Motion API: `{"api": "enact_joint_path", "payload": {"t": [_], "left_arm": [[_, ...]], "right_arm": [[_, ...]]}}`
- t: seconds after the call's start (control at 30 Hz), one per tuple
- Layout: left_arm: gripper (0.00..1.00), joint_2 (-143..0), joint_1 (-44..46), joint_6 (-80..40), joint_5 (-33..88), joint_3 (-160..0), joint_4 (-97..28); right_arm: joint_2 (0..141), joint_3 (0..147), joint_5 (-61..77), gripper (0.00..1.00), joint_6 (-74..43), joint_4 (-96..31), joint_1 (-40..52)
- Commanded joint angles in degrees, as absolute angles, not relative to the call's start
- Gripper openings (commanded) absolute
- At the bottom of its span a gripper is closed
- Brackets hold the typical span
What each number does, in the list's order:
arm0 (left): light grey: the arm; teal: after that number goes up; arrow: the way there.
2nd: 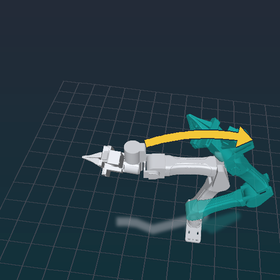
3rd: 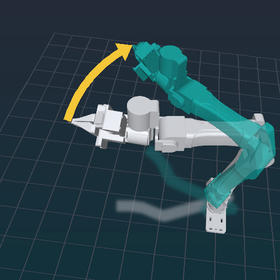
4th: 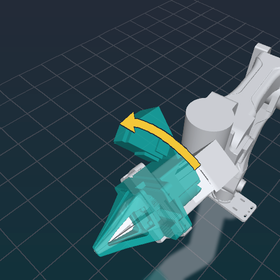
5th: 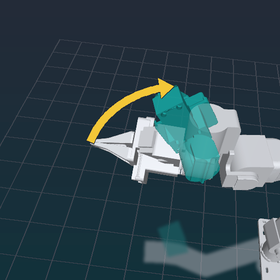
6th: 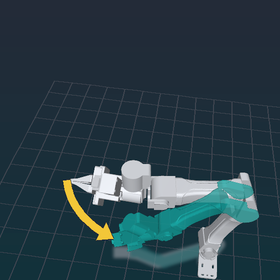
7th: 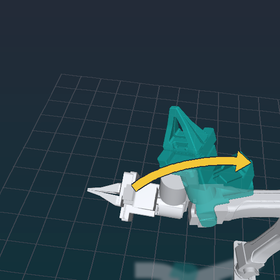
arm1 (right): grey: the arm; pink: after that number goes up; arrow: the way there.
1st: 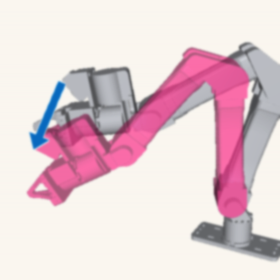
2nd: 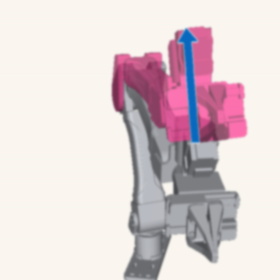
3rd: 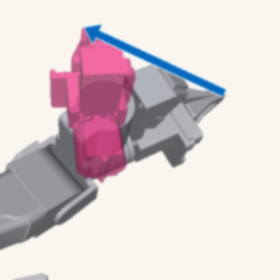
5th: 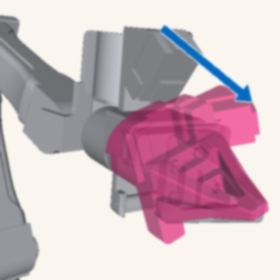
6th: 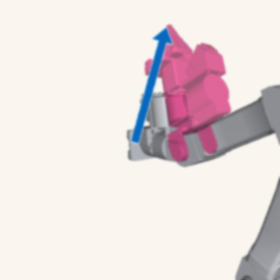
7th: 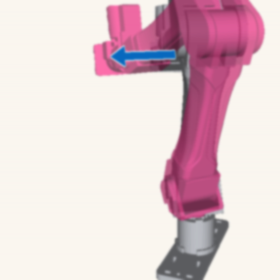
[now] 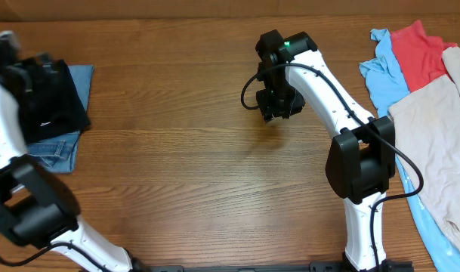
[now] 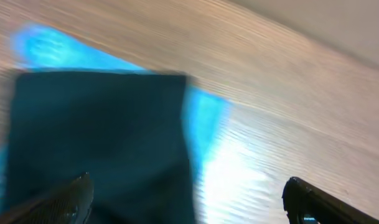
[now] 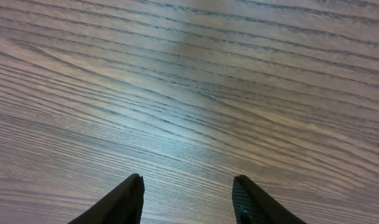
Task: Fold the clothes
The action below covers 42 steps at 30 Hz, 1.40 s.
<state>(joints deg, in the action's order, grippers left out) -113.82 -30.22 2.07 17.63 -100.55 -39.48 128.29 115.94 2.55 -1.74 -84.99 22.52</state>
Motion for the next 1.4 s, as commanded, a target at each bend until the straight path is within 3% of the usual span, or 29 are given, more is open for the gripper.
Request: {"api": "enact_joint_path", "payload": {"t": [0.0, 0.2, 0.7, 1.13, 1.37], "left_arm": [[1.0, -115.39, -23.81, 1.13, 12.51, -101.3, -43.77], [1.0, -119.63, -20.62, -1.96, 3.01, -100.97, -49.67], [1.0, -126.54, -29.04, -4.32, -0.45, -100.99, -60.03], [1.0, -124.44, -27.53, 3.51, 19.29, -101.14, -58.89], [1.0, -112.81, -21.02, 3.97, 19.03, -101.16, -58.46]], "right_arm": [[126.43, 117.12, 2.63, 0.5, -2.2, -84.79, 22.33], [126.43, 117.12, 2.61, 0.5, -2.2, -85.23, 22.33], [126.43, 117.12, 2.61, 0.5, -2.17, -85.54, 22.31], [126.43, 117.12, 2.61, 0.5, -2.17, -84.95, 22.24], [126.32, 117.12, 2.83, 0.5, -4.67, -81.56, 20.4]]}}
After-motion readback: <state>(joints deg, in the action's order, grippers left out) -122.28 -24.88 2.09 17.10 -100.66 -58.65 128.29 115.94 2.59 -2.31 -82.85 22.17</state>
